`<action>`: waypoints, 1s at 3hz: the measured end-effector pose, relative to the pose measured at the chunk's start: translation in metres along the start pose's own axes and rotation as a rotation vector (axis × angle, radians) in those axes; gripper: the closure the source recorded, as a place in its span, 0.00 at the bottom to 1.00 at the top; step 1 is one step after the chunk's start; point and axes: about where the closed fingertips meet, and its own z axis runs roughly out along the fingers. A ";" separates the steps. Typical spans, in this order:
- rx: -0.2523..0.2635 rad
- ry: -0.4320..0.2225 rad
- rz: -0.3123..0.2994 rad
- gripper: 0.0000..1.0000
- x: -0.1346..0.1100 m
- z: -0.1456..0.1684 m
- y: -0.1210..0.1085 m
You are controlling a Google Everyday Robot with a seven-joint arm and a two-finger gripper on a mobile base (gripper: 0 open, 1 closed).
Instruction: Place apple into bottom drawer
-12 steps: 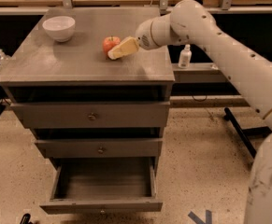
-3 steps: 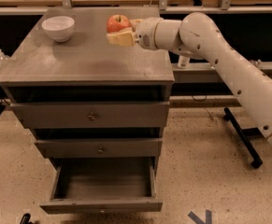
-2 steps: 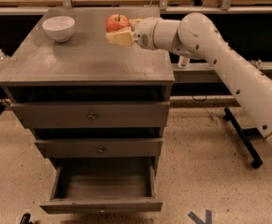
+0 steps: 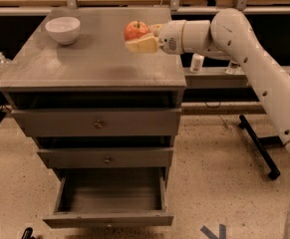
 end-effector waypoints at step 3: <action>-0.212 0.076 0.051 1.00 0.059 -0.021 0.052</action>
Offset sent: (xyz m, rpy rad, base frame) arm -0.0270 -0.0146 -0.0274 -0.0498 0.0930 0.1079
